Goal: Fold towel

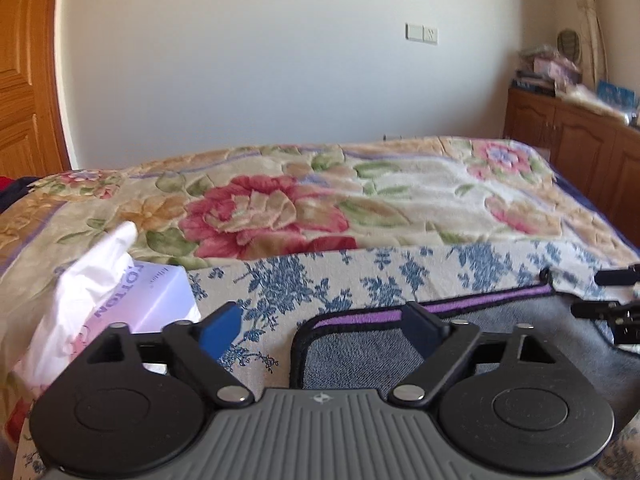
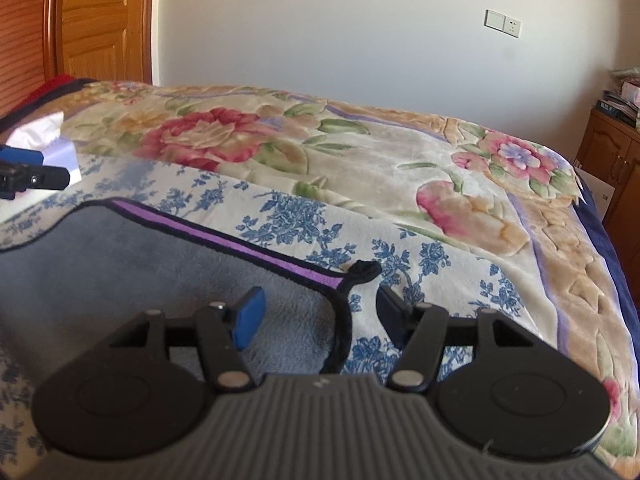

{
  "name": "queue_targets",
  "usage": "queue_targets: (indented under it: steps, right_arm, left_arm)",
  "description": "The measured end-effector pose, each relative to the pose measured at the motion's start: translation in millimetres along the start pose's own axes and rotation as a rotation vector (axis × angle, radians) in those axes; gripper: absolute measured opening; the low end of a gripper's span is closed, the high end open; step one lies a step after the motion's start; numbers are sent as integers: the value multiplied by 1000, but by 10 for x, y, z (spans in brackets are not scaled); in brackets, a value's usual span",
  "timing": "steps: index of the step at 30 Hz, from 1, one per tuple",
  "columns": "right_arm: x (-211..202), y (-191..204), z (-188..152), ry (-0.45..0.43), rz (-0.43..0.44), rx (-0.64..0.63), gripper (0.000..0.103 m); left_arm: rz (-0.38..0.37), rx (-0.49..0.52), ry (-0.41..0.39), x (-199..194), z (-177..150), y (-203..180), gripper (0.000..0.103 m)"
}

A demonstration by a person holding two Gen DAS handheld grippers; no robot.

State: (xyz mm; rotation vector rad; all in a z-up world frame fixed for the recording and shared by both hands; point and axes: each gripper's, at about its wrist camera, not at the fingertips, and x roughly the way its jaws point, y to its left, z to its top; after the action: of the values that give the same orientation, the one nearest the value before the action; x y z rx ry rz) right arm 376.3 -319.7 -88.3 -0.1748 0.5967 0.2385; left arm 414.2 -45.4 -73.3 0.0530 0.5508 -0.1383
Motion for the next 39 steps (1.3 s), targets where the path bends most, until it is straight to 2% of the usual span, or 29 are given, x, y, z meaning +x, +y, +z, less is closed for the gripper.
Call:
queue_targets:
  steps: [3, 5, 7, 11, 12, 13, 18, 29, 39]
  right_arm:
    - [-141, 35, 18, -16, 2, 14, 67]
    - [-259, 74, 35, -28, -1, 16, 75]
    - [-381, 96, 56, -40, 8, 27, 87]
    - [-625, 147, 106, -51, 19, 51, 90]
    - [-688, 166, 118, -57, 17, 52, 94]
    - [-748, 185, 127, -65, 13, 56, 103]
    - [-1043, 254, 145, -82, 16, 112, 103]
    - [-1655, 460, 141, -140, 17, 89, 103]
    - [-2082, 640, 22, -176, -2, 45, 103]
  left_arm:
    - [8, 0, -15, -138, 46, -41, 99]
    - [4, 4, -23, -243, 85, -73, 101]
    - [1, 13, -30, -363, 119, -108, 103]
    - [-12, 14, -43, -625, 190, -180, 103]
    - [-14, 15, -46, -692, 208, -199, 103]
    - [-14, 17, -50, -757, 225, -221, 103]
    - [-25, 30, -68, -1083, 291, -291, 103]
    - [-33, 35, -92, -1725, 352, -343, 103]
    - [-75, 43, -100, -2282, 279, -395, 103]
